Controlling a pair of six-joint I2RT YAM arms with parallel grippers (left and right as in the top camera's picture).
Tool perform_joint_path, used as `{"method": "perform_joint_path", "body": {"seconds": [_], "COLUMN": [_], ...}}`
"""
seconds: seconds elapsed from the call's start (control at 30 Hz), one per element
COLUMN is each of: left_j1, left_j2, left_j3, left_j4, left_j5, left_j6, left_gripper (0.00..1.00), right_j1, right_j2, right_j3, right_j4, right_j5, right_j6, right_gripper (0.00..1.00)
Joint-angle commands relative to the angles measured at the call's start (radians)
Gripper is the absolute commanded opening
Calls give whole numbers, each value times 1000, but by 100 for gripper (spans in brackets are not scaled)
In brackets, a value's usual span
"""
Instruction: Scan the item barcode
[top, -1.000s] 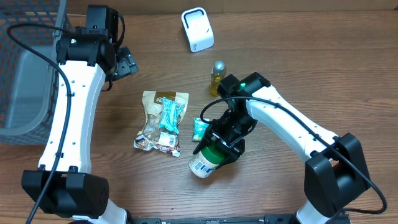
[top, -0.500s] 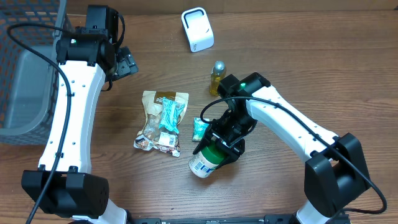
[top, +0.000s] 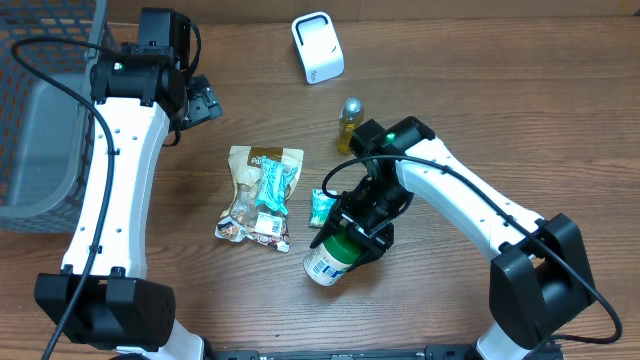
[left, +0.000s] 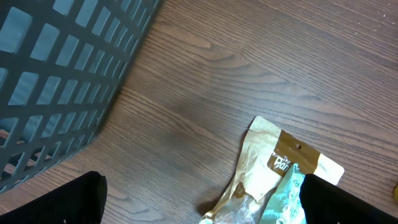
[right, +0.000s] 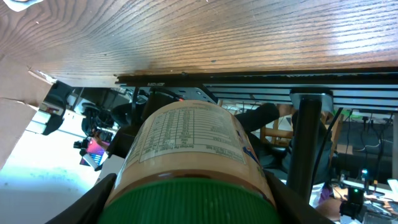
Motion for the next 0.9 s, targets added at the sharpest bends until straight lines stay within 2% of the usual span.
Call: {"method": "perform_joint_path", "body": {"seconds": [0.0,0.5,0.7,0.87], "left_j1": [-2,-2,-2,-2], "left_j2": [-14,-14,-14,-14], "left_j3": [19,19,19,19], "left_j4": [1,1,1,1], "left_j5": [-14,-14,-14,-14], "left_j6": [19,19,19,19], "left_gripper": [100,99,100,100], "right_j1": [-2,-2,-2,-2], "right_j2": [-1,-1,-1,-1], "right_j3": [19,19,19,19], "right_j4": [0,5,10,35], "right_j5": [-42,-30,132,367], "right_j6": [-5,-37,-55,-53], "right_gripper": [8,8,8,8]}}
